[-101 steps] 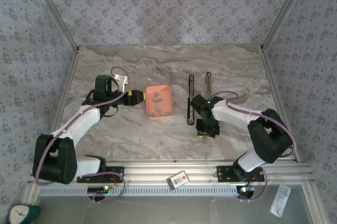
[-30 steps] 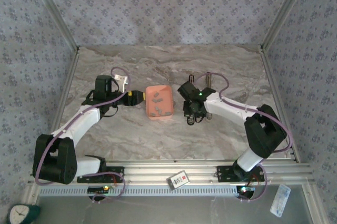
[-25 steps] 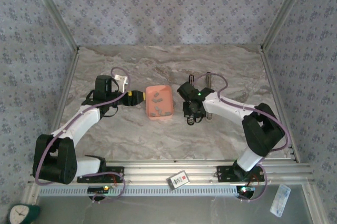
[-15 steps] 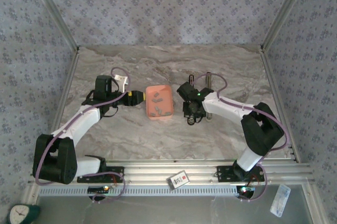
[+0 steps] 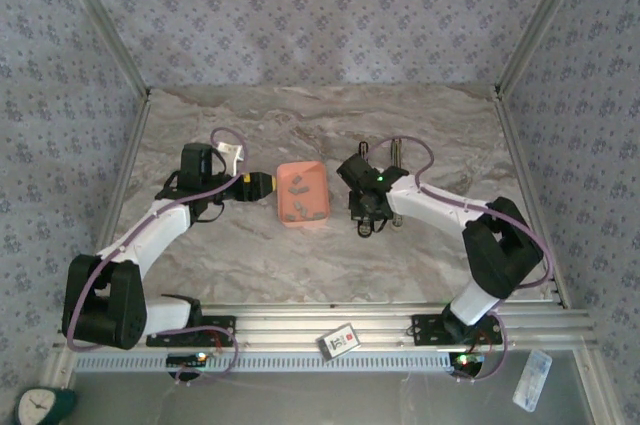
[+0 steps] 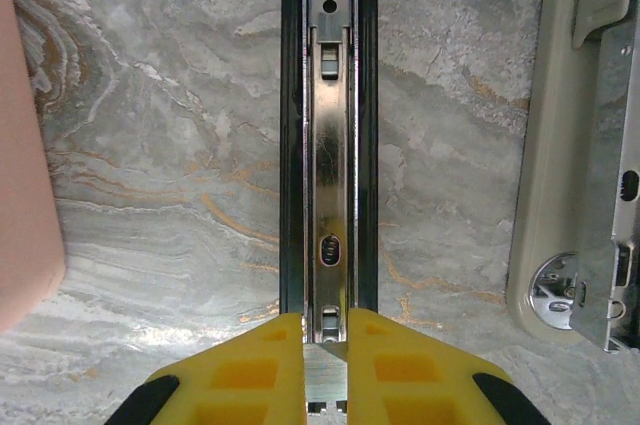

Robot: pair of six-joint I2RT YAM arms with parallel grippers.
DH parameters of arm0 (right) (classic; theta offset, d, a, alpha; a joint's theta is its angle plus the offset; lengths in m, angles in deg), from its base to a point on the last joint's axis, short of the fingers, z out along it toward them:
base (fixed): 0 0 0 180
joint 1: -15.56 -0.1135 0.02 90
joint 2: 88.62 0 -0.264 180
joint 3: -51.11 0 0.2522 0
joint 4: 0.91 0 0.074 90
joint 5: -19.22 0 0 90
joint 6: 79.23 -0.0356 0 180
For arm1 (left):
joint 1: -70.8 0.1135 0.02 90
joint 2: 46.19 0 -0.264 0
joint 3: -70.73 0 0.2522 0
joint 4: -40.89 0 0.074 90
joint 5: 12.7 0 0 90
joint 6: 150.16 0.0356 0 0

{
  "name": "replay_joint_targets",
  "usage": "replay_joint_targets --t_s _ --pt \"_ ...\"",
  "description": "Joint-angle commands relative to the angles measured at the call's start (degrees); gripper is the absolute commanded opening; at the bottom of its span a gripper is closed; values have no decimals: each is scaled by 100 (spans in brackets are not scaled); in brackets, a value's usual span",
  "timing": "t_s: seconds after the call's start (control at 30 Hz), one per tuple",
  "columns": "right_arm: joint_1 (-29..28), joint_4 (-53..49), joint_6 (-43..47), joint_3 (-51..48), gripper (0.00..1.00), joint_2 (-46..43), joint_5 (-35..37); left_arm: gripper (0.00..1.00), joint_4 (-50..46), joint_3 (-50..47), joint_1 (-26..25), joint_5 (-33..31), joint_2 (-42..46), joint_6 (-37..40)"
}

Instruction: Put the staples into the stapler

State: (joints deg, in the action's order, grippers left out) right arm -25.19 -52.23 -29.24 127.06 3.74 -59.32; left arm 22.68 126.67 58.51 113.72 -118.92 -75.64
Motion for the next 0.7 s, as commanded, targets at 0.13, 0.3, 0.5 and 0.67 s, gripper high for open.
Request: replay_joint_targets --t_s 0.13,0.3,0.5,0.67 --pt "7 -81 80 28 14 -35 111 75 -3 43 -10 -4 101 125" --pt "6 14 63 -27 14 44 36 75 -1 45 -10 -13 101 134" --pt "-3 -28 31 -21 14 133 49 75 -12 43 -10 -13 92 142" --pt "-5 -23 28 -77 14 144 66 75 -9 38 -10 -13 88 134"
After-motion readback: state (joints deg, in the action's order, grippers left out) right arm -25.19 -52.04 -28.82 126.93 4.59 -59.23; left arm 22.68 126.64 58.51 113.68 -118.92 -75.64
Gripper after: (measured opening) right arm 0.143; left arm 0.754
